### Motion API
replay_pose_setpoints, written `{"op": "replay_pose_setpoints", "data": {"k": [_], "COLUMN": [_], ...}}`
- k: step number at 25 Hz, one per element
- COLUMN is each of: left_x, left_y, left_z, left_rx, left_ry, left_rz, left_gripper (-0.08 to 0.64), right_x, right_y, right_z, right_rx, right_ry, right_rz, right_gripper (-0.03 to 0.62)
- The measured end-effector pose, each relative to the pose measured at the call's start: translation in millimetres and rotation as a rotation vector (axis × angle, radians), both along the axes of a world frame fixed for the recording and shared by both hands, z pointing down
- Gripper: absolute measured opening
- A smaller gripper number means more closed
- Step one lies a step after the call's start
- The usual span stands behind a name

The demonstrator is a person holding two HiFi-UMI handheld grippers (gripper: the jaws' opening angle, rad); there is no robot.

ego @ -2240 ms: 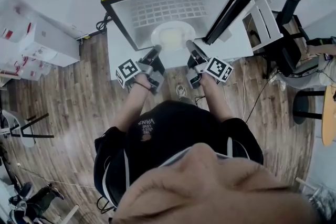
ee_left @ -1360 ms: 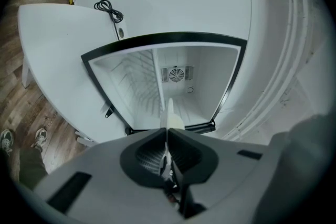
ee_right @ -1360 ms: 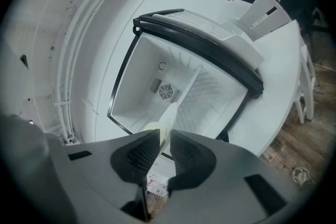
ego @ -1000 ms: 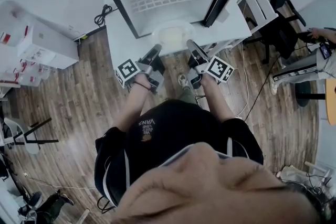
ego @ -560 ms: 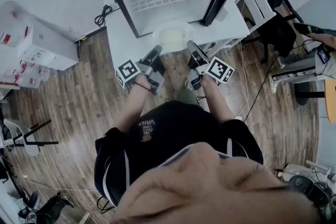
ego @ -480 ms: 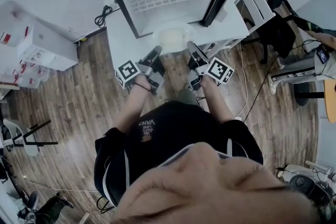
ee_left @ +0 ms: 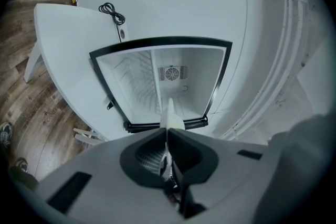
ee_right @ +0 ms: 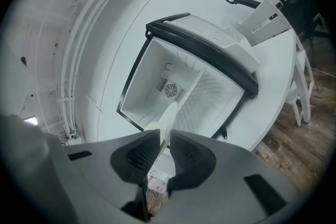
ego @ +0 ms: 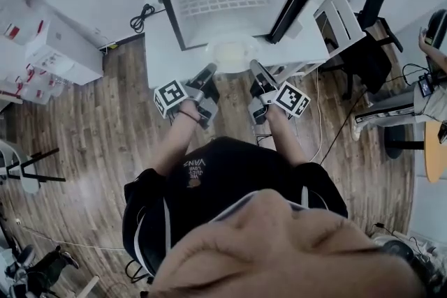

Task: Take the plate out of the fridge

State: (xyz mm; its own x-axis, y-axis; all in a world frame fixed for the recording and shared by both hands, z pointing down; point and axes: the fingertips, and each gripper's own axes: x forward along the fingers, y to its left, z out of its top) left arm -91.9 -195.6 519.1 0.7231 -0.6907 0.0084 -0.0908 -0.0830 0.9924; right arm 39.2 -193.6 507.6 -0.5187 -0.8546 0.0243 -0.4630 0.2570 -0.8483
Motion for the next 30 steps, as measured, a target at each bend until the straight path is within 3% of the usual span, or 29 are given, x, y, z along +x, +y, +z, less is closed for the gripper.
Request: {"op": "replay_pose_setpoints", "data": {"k": [30], "left_x": [36.7], "left_y": [53.9], "left_z": [2.5], "left_rx": [-0.016], "left_ry": [0.013], "left_rz": [-0.091], "left_gripper": [0.028], "right_x": [36.4], "right_y": [43.5], "right_z": [0.0], "right_rx": [0.004], "right_ry": [0.008], "right_rz": [-0.089], "right_gripper": [0.066]}}
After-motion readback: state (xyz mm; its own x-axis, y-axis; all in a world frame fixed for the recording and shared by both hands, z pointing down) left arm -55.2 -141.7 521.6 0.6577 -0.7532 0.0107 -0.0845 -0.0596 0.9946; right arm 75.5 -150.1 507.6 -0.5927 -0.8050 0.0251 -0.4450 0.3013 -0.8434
